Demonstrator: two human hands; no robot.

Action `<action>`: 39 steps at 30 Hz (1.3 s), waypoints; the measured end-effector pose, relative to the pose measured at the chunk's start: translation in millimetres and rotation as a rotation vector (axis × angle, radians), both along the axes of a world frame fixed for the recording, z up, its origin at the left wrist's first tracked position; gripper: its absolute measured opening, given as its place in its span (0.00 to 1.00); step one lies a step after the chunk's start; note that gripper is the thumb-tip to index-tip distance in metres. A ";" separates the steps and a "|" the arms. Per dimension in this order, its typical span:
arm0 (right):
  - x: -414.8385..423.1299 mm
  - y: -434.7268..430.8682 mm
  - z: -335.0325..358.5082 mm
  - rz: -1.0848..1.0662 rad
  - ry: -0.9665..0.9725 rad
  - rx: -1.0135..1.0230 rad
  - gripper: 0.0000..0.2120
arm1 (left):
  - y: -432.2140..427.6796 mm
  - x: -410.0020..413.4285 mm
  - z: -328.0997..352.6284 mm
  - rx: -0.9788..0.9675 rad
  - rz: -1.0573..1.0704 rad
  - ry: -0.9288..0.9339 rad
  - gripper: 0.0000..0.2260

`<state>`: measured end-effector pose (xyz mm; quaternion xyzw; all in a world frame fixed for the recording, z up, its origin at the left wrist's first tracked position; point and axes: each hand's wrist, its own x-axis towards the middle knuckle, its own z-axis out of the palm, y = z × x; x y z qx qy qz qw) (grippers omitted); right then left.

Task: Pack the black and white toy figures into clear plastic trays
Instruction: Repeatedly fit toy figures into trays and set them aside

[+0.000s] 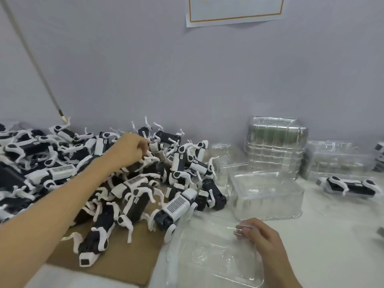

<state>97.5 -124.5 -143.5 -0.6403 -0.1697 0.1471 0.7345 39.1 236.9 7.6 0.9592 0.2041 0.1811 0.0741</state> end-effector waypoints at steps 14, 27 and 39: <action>-5.5 -4.5 8.8 0.027 -0.052 -0.061 0.07 | -56.6 -84.1 -67.7 -0.040 0.152 0.513 0.29; -0.5 -25.9 21.3 0.164 -0.165 -0.306 0.06 | -90.3 -109.1 -99.3 0.067 0.215 0.264 0.22; 1.5 -42.1 30.5 0.390 -0.210 -0.462 0.06 | -82.0 -135.8 -77.4 0.045 0.217 -0.033 0.21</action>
